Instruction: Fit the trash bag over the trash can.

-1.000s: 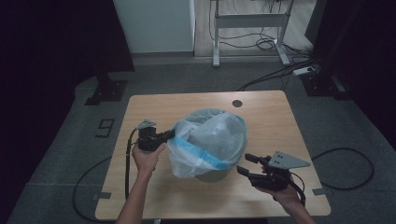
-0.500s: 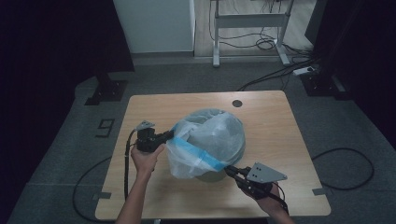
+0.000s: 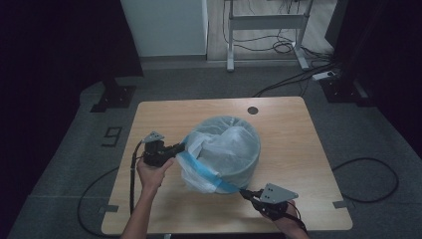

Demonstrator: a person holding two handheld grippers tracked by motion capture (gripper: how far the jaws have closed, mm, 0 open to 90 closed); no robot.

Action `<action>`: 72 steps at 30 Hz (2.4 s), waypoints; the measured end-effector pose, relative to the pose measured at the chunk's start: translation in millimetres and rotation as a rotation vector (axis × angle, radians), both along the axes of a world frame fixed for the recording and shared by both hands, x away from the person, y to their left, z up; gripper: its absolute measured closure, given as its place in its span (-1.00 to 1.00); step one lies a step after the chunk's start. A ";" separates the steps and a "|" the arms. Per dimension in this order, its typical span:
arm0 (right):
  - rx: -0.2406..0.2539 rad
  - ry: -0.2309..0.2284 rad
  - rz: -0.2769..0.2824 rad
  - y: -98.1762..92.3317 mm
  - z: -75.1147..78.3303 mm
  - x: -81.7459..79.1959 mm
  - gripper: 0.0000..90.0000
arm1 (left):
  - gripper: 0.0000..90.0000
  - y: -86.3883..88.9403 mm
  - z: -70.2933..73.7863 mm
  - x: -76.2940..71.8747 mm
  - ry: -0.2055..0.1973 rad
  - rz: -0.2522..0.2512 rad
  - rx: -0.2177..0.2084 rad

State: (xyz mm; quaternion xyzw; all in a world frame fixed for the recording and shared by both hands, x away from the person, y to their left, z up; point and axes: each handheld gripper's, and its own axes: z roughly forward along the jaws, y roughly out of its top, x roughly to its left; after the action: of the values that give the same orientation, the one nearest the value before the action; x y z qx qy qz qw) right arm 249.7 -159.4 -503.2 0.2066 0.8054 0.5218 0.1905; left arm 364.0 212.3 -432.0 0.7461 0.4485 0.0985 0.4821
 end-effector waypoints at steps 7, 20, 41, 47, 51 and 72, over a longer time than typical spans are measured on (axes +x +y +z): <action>-0.039 0.064 -0.051 -1.9 -15.6 13.5 0.98 | 0.97 5.9 -10.6 -6.4 0.033 0.010 0.049; -0.071 0.156 -0.139 -15.6 -37.6 34.7 0.98 | 0.92 -1.5 -24.9 -6.9 0.082 -0.014 0.069; 0.149 0.085 -0.149 -39.3 -1.1 9.3 0.12 | -0.25 32.1 1.4 -40.2 -0.132 -0.083 0.018; 0.185 0.122 -0.166 -50.3 -8.9 16.2 0.05 | -0.24 36.7 14.0 -38.0 -0.203 -0.152 -0.001; 0.212 0.142 -0.168 -59.8 -11.5 19.5 -0.03 | -0.24 31.2 30.1 -32.4 -0.252 -0.225 0.000; 0.275 0.177 -0.181 -91.2 -17.1 20.7 -0.13 | -0.21 -21.0 81.6 13.6 -0.254 -0.499 -0.016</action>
State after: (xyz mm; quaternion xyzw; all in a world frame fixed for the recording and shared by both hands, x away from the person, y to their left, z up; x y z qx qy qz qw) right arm 270.3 -250.6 -520.3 0.3472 0.7183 0.5876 0.1351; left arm 377.6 191.3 -350.4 0.8113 0.1877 0.0659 0.5497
